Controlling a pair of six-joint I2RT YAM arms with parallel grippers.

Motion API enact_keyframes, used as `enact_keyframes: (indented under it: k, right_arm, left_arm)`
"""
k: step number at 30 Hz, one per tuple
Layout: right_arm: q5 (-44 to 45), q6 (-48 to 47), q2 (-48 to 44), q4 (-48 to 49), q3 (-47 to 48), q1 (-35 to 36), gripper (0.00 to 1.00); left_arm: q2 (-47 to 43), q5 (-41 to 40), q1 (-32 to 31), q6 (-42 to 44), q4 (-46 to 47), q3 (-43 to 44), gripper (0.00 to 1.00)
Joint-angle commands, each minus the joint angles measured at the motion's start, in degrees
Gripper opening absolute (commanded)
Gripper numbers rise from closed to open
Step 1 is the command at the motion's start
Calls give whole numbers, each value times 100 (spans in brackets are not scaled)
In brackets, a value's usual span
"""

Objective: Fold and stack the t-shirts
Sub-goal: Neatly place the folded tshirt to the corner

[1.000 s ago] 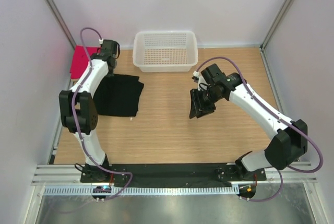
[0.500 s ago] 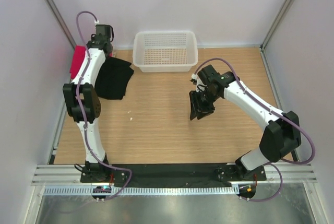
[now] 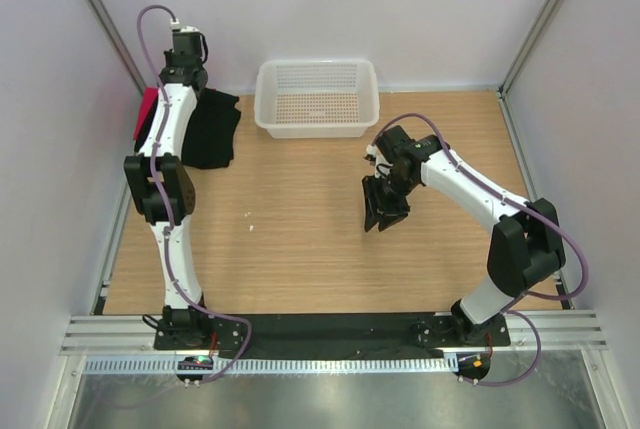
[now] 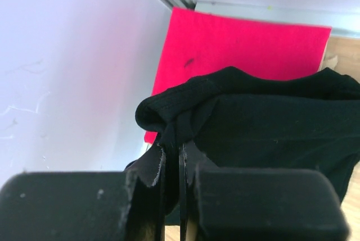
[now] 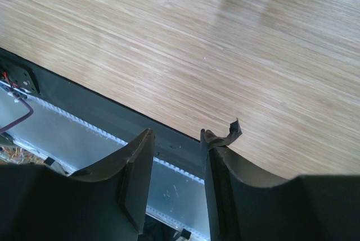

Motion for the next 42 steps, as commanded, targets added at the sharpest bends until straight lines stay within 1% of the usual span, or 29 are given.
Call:
enact_keyframes:
  k: [1,16,23,29,38,42]
  right_arm:
    - [-93,-53,52,75,145,-74,46]
    - [-146,-62,34,92,75,-101,45]
    - [-181,-62,16,92,101,-100,45]
    - [-225,-62,-10,136,66,-101,45]
    - [-234,-62,-10,154,31,-101,45]
    - [-225,-80,-1,136,22,-100,45]
  left_arm:
    - [-81,-173,25,191,647,533,0]
    - [-397,-305,25,384,797,508,0]
    - [-582,-305,25,323,797,525,0]
    - [-837,-305,25,296,849,376,0]
    - [-916,-340,25,428,911,183,0]
    - [-793,-296,25,455,972,218,0]
